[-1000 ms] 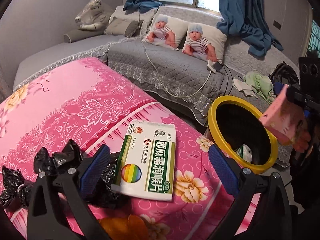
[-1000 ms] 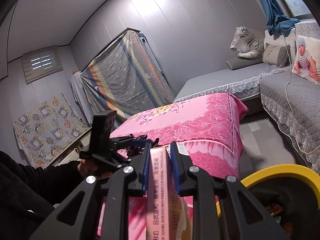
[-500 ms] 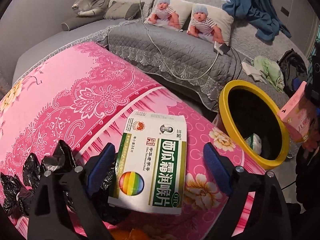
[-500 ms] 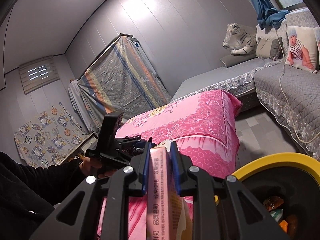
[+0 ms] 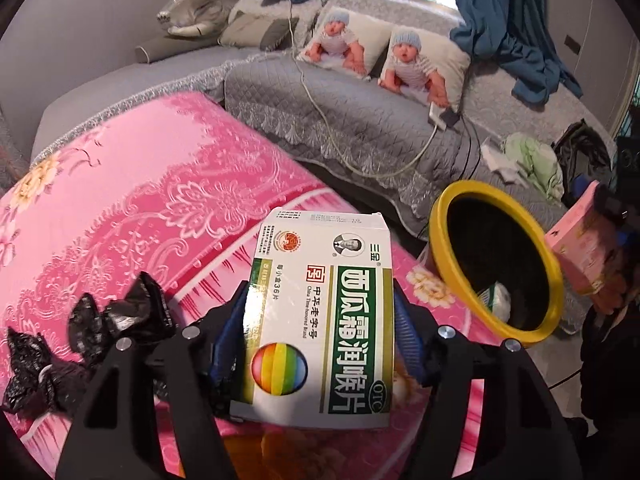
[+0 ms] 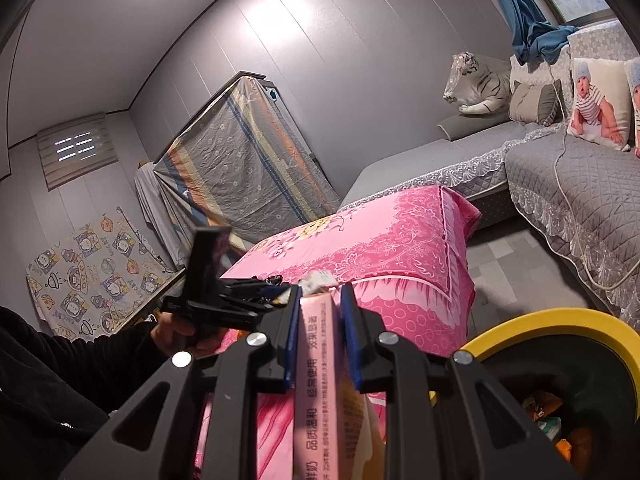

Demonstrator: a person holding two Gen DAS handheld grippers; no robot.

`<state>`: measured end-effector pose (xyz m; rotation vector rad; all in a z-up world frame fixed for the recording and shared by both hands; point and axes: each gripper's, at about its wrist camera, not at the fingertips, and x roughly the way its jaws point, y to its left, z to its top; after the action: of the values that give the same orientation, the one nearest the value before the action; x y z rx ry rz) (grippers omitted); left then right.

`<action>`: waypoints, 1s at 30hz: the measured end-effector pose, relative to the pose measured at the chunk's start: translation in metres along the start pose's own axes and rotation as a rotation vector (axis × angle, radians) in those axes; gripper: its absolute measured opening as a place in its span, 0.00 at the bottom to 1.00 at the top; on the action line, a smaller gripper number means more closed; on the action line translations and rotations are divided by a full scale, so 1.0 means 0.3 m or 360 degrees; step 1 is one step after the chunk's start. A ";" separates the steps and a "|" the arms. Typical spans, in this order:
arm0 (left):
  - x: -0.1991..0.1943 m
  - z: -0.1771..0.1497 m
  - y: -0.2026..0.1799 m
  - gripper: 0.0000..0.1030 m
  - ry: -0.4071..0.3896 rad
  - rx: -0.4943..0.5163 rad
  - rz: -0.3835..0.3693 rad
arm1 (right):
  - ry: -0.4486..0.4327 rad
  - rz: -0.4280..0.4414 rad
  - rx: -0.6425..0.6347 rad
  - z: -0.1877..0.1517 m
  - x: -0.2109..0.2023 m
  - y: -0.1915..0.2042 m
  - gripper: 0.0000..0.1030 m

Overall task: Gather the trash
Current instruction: 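Carry both boxes over the yellow bin and open both grippers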

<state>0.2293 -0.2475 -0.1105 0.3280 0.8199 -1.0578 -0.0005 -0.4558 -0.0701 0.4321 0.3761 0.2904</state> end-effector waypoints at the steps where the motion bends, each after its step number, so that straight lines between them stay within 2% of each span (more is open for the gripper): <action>1: -0.023 0.003 -0.011 0.61 -0.0027 -0.0001 0.0010 | -0.0003 -0.0003 -0.0004 0.003 0.000 0.005 0.18; 6: -0.136 0.023 -0.117 0.61 -0.0149 -0.0005 0.0140 | -0.0026 -0.0020 0.0001 0.013 -0.003 0.011 0.18; 15: -0.231 0.067 -0.341 0.61 -0.0329 0.0106 0.0073 | -0.0115 -0.0136 0.0024 0.028 -0.077 -0.019 0.18; 18: -0.237 0.084 -0.405 0.61 -0.0372 0.0140 0.0045 | -0.0152 -0.0195 0.0061 0.017 -0.122 -0.055 0.18; 23: -0.221 0.113 -0.494 0.61 -0.0418 0.0189 0.0078 | -0.0200 -0.0324 0.0096 -0.011 -0.185 -0.104 0.18; 30: -0.162 0.147 -0.591 0.61 -0.0417 0.0242 0.0092 | -0.0234 -0.0536 0.0123 -0.050 -0.239 -0.172 0.18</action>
<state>0.0832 -0.3276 -0.0215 0.3313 0.4945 -1.0848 -0.0606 -0.5203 -0.0855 0.4550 0.3106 -0.0836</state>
